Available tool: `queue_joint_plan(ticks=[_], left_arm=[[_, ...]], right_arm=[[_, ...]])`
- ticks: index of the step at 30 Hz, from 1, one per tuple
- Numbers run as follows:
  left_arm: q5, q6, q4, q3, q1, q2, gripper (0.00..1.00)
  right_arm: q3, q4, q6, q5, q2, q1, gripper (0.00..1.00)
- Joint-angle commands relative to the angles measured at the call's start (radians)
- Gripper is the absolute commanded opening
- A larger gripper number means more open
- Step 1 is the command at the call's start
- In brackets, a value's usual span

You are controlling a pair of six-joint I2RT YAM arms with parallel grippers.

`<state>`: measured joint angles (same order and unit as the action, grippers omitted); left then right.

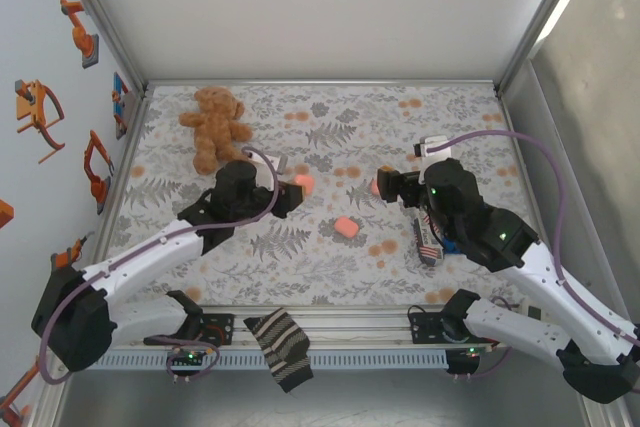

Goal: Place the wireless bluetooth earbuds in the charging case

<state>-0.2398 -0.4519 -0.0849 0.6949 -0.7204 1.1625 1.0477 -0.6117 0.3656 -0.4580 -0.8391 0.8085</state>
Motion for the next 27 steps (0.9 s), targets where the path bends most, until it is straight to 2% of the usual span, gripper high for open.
queue_joint_plan(ticks=[1, 8, 16, 27], left_arm=[[-0.043, -0.046, 0.013, 0.048, 0.002, 0.06, 0.05], [-0.114, -0.123, 0.016, 0.134, 0.009, 0.252, 0.07], [-0.127, -0.162, 0.059, 0.208, 0.014, 0.446, 0.14], [-0.169, -0.204, -0.032, 0.195, 0.019, 0.575, 0.23]], right_arm=[[-0.006, 0.001, 0.003, -0.033, 0.009, 0.005, 1.0], [-0.01, 0.0, 0.005, -0.032, 0.009, 0.005, 1.0], [-0.025, -0.002, 0.016, -0.026, 0.015, 0.004, 1.0], [-0.029, -0.013, 0.007, -0.045, 0.019, 0.004, 1.0]])
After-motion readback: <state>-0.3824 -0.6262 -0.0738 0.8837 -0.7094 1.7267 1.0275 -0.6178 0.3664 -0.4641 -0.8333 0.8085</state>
